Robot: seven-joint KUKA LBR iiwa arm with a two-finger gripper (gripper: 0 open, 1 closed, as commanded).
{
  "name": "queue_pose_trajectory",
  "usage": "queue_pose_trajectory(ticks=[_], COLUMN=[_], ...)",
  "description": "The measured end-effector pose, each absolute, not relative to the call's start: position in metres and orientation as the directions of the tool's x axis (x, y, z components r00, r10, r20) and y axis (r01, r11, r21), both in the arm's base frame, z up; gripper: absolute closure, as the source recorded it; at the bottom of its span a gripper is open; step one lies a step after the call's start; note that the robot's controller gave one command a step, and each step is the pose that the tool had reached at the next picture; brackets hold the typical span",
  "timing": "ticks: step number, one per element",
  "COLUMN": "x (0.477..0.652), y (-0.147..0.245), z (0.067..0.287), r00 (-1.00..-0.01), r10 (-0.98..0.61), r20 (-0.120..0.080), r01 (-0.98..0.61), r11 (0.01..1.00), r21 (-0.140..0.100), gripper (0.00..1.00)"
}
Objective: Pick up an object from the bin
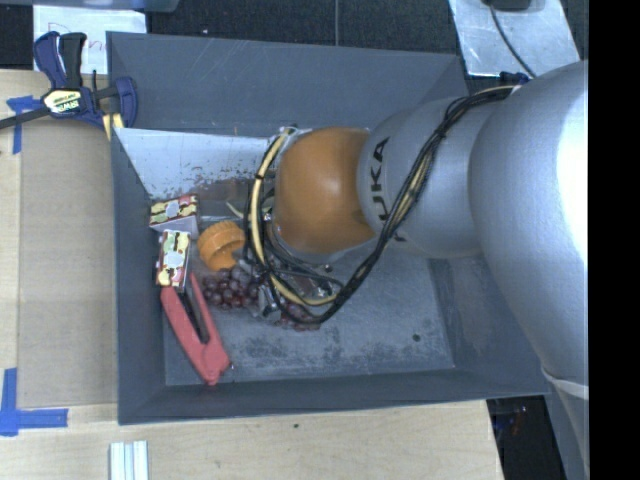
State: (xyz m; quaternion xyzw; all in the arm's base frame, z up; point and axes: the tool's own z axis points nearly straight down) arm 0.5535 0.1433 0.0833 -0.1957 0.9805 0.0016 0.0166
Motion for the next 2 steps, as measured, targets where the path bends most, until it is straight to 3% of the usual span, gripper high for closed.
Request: queue_pose_trajectory(ticks=[2], x=[0.551], y=[0.142], z=[0.137], r00=[-0.924], r10=[-0.382], r20=[-0.025], r01=[-0.382], r11=[0.924], r21=[-0.002], gripper=[1.00])
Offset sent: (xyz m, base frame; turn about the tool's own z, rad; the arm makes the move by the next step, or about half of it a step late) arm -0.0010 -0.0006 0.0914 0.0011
